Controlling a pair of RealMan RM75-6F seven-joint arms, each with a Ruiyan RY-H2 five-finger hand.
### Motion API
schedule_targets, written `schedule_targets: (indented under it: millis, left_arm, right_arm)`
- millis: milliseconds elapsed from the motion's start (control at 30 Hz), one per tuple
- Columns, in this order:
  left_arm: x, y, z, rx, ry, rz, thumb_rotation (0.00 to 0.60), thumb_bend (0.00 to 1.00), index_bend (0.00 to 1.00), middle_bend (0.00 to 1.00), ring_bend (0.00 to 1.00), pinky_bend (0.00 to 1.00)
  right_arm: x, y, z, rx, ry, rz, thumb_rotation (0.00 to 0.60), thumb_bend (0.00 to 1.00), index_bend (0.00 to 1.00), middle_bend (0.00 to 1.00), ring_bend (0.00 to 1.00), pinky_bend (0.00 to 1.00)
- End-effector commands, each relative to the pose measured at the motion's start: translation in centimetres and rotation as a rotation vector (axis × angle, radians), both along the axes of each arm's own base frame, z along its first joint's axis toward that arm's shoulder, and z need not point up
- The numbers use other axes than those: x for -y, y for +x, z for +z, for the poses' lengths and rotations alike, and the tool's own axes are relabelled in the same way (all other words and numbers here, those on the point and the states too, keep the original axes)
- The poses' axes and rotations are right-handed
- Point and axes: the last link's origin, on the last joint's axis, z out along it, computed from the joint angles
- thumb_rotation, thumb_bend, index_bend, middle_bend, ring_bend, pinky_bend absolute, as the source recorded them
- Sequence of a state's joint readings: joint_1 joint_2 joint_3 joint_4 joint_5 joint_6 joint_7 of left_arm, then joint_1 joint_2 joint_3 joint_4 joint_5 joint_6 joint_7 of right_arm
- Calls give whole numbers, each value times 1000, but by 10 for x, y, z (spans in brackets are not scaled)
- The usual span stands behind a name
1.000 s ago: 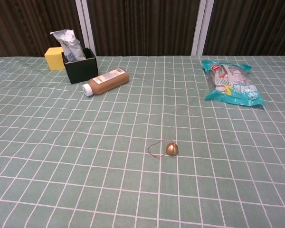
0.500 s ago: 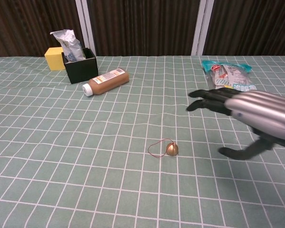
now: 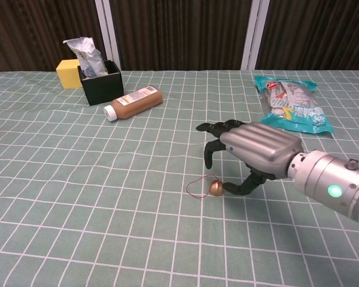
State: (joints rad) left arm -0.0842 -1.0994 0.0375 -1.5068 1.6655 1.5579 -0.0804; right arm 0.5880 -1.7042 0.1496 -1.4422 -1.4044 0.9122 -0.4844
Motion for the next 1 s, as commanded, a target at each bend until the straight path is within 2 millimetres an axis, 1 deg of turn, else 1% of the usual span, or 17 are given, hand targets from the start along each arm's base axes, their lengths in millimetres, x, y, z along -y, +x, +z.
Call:
schedule_targets:
  millis: [33,200,500,733,1000]
  left_arm:
    - [0,0,0,-6,-1,1,600,431,0,0,0,15]
    - [0,0,-1,-9,-1,3,600,431,0,0,0,16]
    - [0,-1,0,-12,1,6,600,430,0,0,0,16]
    - [0,-1,-1,-18,-1,9,600,430,0,0,0,15]
    - [0,-1,-1,-20,-3,12,600,430,0,0,0,15]
  right_arm:
    - [2,1,-10,-8,29,-6,600,449,523,0,0,0]
    - [5,1,-15,9,32,-16,600,466,561,0,0,0]
    - [7,-2,-12,21,11,-8,600,477,593,0,0,0]
    - [8,-1,-13,27,14,-9,600,478,637,10,0,0]
    - [8,-3,-12,19,6,-10,600,479,653,14,0,0]
